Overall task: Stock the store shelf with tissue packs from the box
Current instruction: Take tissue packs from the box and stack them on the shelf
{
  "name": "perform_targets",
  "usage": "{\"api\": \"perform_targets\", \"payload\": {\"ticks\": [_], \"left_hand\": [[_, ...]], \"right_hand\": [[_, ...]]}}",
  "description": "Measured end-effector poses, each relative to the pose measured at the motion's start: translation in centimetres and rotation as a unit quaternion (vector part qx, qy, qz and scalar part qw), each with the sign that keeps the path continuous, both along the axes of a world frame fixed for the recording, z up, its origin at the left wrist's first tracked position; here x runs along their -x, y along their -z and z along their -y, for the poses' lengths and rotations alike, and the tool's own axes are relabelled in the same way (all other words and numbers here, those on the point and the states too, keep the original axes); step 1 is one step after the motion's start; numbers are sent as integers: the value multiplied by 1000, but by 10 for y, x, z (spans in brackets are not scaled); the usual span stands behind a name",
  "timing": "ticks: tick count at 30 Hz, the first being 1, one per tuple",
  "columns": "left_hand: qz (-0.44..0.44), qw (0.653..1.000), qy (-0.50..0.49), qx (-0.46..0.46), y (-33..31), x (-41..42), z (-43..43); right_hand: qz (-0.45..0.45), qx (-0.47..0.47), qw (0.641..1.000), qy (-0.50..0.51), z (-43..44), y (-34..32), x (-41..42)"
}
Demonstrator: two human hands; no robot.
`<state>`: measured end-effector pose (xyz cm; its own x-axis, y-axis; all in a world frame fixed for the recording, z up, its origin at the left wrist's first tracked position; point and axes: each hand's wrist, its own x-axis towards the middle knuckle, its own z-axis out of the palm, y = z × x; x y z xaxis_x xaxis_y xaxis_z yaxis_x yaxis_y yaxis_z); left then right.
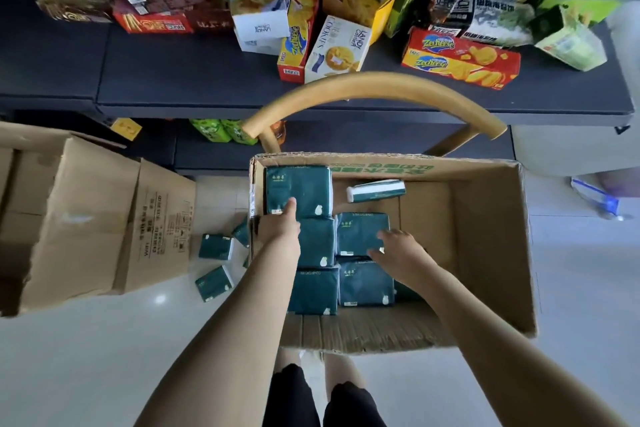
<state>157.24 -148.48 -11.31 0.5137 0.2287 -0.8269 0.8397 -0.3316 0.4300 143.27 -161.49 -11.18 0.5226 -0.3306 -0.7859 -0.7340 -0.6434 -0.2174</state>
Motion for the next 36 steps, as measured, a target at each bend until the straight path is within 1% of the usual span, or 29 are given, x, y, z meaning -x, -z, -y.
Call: {"api": "perform_targets", "payload": {"ticks": [3, 4, 6, 11, 18, 22, 25, 28, 30, 34, 36], "left_hand": [[-28, 985, -152, 75, -7, -1, 16], [-36, 978, -184, 91, -8, -2, 19], [-58, 972, -202, 107, -4, -4, 18], [-85, 968, -163, 172, 6, 0, 10], [-30, 986, -33, 160, 3, 2, -1], [-28, 981, -18, 194, -5, -8, -8], [-22, 972, -11, 233, -10, -10, -9], [-8, 967, 20, 254, -10, -11, -9], [3, 964, 37, 264, -9, -11, -9], [6, 957, 17, 288, -3, -12, -9], [8, 956, 12, 293, 0, -11, -11]], "right_hand": [[10, -6, 999, 41, -1, 8, 0], [14, -8, 998, 54, -2, 10, 0], [27, -9, 997, 76, -1, 12, 0], [47, -7, 994, 100, 7, 13, 1], [63, 8, 988, 143, 32, 9, 2], [100, 41, 977, 182, 53, 15, -1], [136, 68, 972, 179, 66, 30, -8], [130, 81, 976, 157, 74, 53, -17], [130, 84, 975, 160, 75, 71, -20], [177, 109, 960, 188, 72, 95, -16], [206, 120, 953, 186, 71, 102, -15]]}}
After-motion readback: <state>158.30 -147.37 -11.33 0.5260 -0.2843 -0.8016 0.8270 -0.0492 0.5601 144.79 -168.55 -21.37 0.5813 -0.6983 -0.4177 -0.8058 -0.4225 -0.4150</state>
